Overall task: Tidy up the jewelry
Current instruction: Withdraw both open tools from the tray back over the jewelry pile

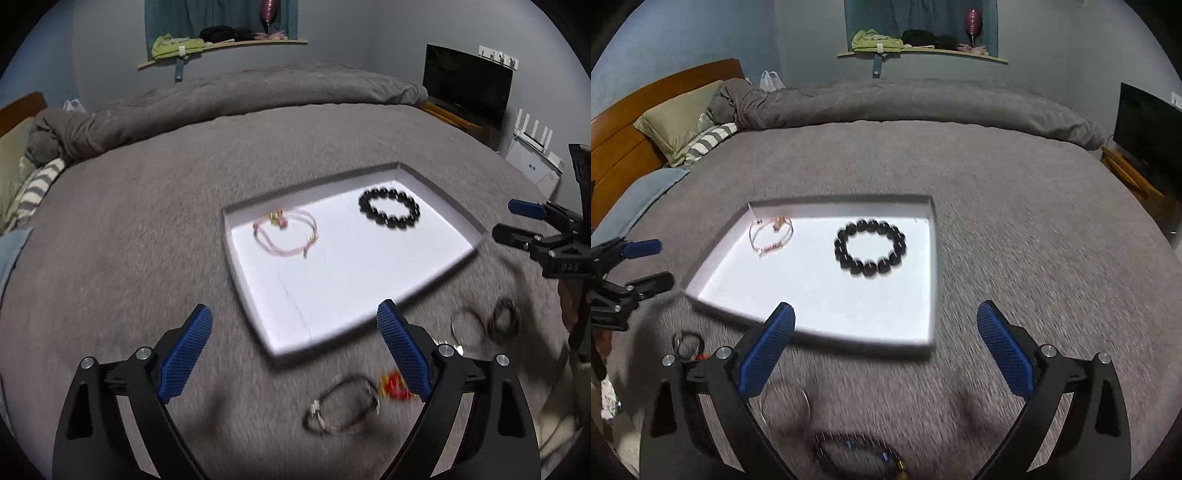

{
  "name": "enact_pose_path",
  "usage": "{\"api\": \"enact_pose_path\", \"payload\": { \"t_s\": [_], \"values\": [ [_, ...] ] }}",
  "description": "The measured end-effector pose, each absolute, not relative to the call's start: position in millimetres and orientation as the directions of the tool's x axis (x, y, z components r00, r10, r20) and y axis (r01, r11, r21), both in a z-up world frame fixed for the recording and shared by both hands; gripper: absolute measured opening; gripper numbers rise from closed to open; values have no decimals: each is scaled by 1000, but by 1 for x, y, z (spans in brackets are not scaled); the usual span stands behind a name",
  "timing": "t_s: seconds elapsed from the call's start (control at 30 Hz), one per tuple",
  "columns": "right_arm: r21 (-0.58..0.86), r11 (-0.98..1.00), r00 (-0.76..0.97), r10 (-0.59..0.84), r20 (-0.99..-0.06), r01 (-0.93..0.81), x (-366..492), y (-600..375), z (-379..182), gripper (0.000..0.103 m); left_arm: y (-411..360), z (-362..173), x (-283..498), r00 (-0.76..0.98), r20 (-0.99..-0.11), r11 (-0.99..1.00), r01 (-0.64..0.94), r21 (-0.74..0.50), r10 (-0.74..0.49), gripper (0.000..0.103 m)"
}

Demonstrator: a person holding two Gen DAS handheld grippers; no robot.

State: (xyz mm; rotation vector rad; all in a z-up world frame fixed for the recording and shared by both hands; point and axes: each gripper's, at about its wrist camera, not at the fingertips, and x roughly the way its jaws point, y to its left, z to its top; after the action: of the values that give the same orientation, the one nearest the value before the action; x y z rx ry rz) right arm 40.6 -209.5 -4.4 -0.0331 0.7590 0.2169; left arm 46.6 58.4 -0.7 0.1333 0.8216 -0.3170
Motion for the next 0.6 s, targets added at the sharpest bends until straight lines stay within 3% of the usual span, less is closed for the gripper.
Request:
{"api": "enact_pose_path", "payload": {
  "t_s": [0.6],
  "values": [
    [46,988,646,130,-752,-146,-38,-252,-42,97,56,-41,-25,561,-797,942,334,-29,-223,93]
  ]
}}
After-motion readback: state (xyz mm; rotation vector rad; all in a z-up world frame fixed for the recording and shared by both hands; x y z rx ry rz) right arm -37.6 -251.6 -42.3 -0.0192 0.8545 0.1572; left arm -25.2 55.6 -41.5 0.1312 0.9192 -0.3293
